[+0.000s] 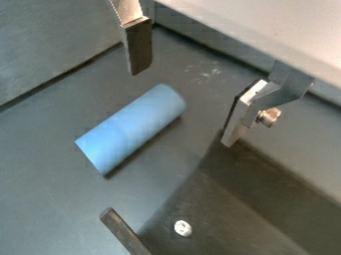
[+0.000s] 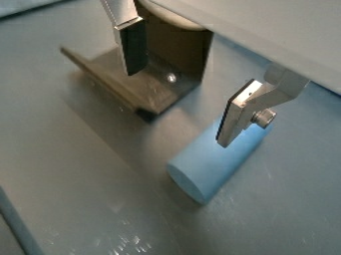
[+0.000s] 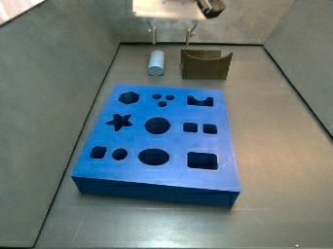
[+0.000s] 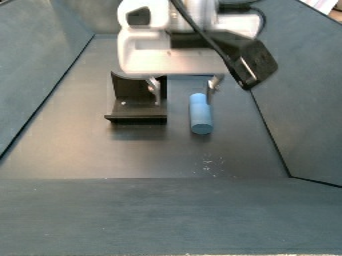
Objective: Pick up the oval object. Move up. Place the oval object on the fixture. Regrasp the oval object. Move to above the board. Insert the oval object.
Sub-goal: Pick up the oval object.
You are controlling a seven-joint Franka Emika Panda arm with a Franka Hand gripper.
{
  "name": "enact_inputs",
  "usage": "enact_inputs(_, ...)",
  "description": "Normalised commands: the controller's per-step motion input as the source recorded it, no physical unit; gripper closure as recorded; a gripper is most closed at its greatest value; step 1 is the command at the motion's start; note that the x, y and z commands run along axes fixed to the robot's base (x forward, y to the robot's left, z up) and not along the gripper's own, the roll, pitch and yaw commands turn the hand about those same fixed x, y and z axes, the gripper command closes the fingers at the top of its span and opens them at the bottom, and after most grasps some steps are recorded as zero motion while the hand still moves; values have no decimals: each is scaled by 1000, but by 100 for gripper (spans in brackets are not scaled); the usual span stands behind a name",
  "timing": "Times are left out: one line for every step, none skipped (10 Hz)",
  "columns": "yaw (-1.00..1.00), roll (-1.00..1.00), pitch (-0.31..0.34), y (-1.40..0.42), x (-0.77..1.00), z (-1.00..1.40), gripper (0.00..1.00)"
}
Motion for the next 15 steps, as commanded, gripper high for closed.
enact_inputs(0,0,-176,0,-869,-817,0)
enact_inputs(0,-33,-13,0,-31,0,0)
enact_inputs(0,0,0,0,0,-194,0)
enact_inputs(0,31,-3,100,0,-709,0)
enact_inputs(-23,0,0,360,0,-474,0)
enact_inputs(0,0,0,17,0,0,0)
enact_inputs(-183,0,-37,-14,-183,-254,0)
enact_inputs(-383,16,-76,-229,-323,-89,0)
enact_inputs(-414,4,-119,-66,-483,229,0)
enact_inputs(0,76,10,0,0,0,0)
enact_inputs(0,0,0,0,0,0,100)
enact_inputs(0,84,0,-126,0,0,100)
enact_inputs(0,63,0,-134,0,0,100)
enact_inputs(0,0,0,0,0,0,100)
enact_inputs(0,0,0,0,0,0,100)
